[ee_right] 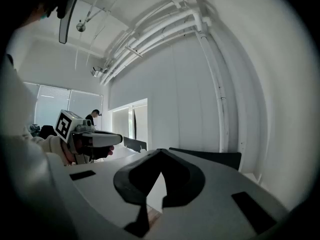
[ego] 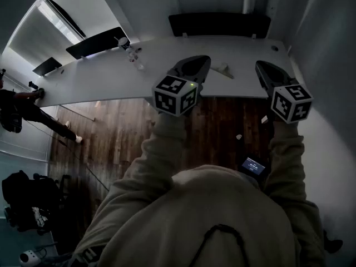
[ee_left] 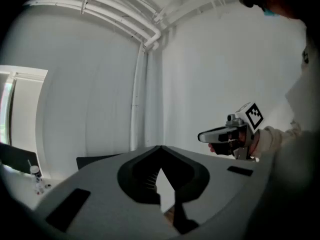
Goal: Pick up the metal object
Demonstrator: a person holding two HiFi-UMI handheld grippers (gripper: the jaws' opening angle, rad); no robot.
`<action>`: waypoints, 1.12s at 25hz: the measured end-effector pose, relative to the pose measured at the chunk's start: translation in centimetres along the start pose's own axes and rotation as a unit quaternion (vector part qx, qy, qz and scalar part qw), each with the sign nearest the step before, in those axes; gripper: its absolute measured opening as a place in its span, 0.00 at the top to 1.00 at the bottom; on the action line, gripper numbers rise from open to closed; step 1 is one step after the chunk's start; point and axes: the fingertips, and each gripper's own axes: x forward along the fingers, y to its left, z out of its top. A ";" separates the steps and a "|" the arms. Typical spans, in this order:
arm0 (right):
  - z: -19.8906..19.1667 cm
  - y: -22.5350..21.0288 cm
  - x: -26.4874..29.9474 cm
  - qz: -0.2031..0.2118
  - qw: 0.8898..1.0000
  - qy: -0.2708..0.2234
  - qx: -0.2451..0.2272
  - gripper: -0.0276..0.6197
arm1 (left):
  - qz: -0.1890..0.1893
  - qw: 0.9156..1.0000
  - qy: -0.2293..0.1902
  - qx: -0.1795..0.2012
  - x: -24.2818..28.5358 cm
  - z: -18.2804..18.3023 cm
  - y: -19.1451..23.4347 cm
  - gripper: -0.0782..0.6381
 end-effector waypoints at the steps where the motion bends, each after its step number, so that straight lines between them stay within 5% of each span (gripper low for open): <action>1: -0.1 0.1 0.1 0.003 1.000 0.000 0.000 0.93 | 0.001 1.000 -0.001 0.000 -0.1 0.0 -0.1 0.90; 7: -0.2 0.2 0.3 0.006 1.000 0.000 0.001 0.93 | 0.004 1.000 -0.002 0.007 0.0 0.0 -0.2 0.90; 11: -0.3 -0.2 0.1 0.010 1.000 -0.006 0.022 0.93 | 0.007 0.999 0.002 0.049 -0.1 0.3 -0.9 0.90; 17: -0.5 -1.0 0.5 0.013 0.999 -0.007 0.037 0.93 | -0.004 1.000 -0.017 -0.005 0.1 0.6 -0.7 0.90; 21: -0.7 -0.7 1.4 0.033 0.999 -0.004 0.032 0.93 | 0.016 0.999 -0.003 0.033 0.4 0.4 -1.0 0.90; 28: -1.4 0.7 2.4 0.090 0.995 -0.003 0.037 0.93 | 0.042 0.998 0.001 0.037 0.0 0.3 -0.4 0.90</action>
